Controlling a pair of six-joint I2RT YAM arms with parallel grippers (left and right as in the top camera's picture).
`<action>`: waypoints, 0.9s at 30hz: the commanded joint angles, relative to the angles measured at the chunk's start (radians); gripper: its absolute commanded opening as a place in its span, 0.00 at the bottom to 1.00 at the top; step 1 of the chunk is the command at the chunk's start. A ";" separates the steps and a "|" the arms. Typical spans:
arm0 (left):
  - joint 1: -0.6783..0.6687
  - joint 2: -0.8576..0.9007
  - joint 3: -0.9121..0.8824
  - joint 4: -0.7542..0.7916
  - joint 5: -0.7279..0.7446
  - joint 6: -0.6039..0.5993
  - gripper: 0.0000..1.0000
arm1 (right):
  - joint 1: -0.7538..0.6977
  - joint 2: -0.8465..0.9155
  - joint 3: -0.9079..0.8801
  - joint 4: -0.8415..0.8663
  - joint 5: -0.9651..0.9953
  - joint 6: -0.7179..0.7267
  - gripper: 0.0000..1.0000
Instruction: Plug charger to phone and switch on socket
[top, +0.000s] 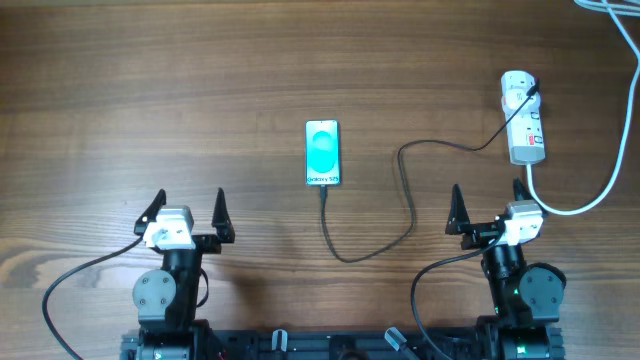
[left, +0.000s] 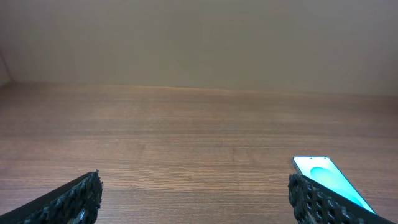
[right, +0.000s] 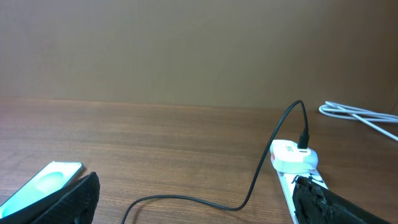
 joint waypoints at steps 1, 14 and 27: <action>0.008 -0.011 -0.008 0.000 -0.044 0.001 1.00 | -0.003 -0.009 -0.002 0.002 0.016 -0.011 1.00; 0.007 -0.011 -0.008 -0.001 -0.035 0.050 1.00 | -0.003 -0.009 -0.002 0.002 0.016 -0.011 1.00; 0.007 -0.011 -0.008 0.001 -0.027 0.050 1.00 | -0.003 -0.009 -0.002 0.002 0.016 -0.011 1.00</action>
